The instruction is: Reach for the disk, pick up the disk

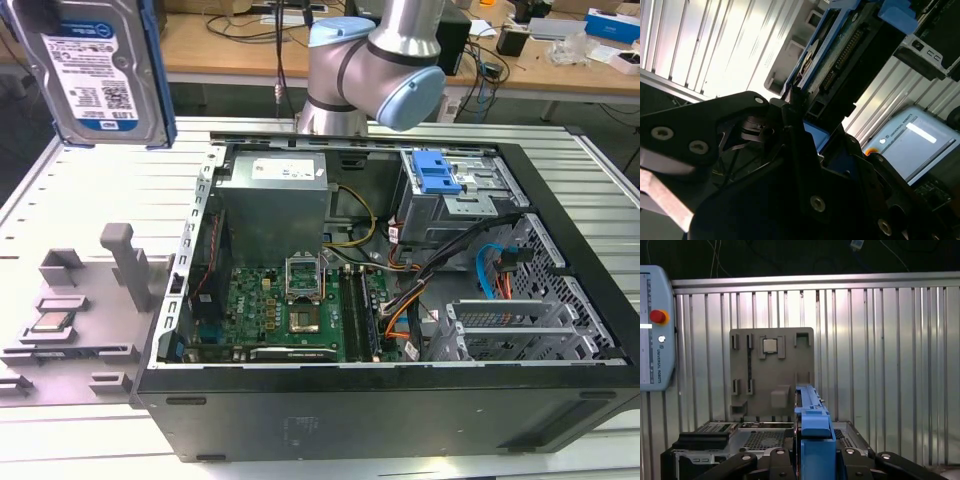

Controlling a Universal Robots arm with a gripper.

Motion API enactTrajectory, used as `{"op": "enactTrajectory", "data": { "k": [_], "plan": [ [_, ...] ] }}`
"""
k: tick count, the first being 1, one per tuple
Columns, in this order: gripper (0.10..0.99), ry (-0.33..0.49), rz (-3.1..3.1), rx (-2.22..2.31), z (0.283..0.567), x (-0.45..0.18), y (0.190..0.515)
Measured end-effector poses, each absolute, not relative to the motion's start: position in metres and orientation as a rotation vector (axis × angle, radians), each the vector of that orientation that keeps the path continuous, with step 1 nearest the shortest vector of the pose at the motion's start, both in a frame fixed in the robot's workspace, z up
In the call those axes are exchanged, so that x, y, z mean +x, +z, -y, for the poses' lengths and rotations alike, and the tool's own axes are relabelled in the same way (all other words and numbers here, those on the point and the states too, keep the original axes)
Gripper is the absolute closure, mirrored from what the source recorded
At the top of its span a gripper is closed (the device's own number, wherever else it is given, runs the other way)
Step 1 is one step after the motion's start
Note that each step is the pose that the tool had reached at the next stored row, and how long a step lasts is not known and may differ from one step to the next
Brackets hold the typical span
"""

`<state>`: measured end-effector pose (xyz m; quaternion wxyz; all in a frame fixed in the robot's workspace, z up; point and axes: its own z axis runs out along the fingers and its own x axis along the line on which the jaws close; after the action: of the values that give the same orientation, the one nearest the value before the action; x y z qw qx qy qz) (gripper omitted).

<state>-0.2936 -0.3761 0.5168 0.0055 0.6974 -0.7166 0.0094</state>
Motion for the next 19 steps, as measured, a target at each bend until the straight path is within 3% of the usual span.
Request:
{"op": "enactTrajectory", "data": {
  "k": [19],
  "plan": [
    [0.718,0.029,2.243,2.183,0.375,-0.209,0.517]
  ]
}}
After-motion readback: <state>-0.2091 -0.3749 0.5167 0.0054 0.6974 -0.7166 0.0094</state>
